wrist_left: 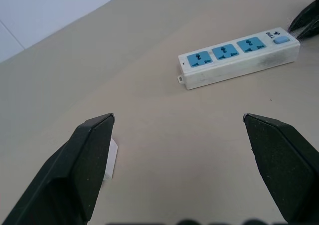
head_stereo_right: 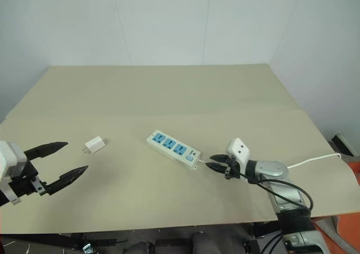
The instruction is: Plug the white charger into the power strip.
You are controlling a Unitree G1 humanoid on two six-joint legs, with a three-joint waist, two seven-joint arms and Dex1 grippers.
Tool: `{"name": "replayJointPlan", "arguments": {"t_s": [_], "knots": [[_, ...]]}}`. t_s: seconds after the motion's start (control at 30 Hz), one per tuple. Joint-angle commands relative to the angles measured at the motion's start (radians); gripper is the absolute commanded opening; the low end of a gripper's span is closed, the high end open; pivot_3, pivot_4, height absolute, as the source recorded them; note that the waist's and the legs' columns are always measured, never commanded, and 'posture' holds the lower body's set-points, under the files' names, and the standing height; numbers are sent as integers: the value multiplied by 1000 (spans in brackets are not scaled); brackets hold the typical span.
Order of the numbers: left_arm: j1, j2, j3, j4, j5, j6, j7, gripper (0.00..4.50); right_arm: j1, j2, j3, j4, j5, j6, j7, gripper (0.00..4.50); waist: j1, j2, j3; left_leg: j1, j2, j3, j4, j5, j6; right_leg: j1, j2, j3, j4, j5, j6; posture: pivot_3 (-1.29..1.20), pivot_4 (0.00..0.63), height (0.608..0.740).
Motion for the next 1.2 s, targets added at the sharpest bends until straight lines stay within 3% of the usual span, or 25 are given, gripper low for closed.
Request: {"name": "replayJointPlan", "arguments": {"t_s": [0.03, 0.17, 0.2, 0.4, 0.6, 0.9, 1.2], "knots": [[-19, 21, -5, 5, -10, -25, -8, 4500, 42, 22, -69, -137, 141, 19, 30, 3012, -1, 0, 0, -1, 0, 0, 0, 0, 0, 0, 0, 0, 0, 0, 0, 0, 150, 740], [-43, 30, -26, 22, -10, -28, -16, 4500, 74, 103, -61, -198, 179, 12, -35, 4433, -1, 0, 0, -1, 0, 0, 0, 0, 0, 0, 0, 0, 0, 0, 0, 0, 150, 740], [-48, 32, -31, 26, -10, -29, -16, 4500, 77, 129, -47, -204, 172, 6, -51, 4479, 0, 0, 0, 0, 0, 0, 0, 0, 0, 0, 0, 0, 0, 0, 0, 0, 150, 740], [-78, 39, -66, 46, -6, -37, -20, 4500, 16, 235, 50, -57, 18, -138, -134, 4479, -1, 0, 0, 0, 0, 0, 0, 0, 0, 0, 0, 0, 0, 0, 0, 0, 150, 740], [-73, 35, -62, 37, -8, -38, -18, 4500, -80, 286, 62, 144, -38, -281, -147, 4479, 0, 0, 0, -2, 0, 0, 0, 0, 0, -1, -1, 0, 0, 0, 0, 0, 150, 740], [-36, 28, -27, 12, -15, -37, -9, 4500, -148, 267, 74, 295, -45, -329, -59, 4479, -1, 0, 0, -1, 0, 0, 0, 0, 0, 0, -1, 0, 0, 0, 0, 0, 150, 740], [-29, 31, -19, 4, -17, -34, -3, 4500, -140, 270, 100, 298, -57, -316, -22, 4479, -1, 0, 0, 0, 0, 0, 0, 0, 0, 1, -1, -1, 0, 0, 0, 0, 150, 740]]}}
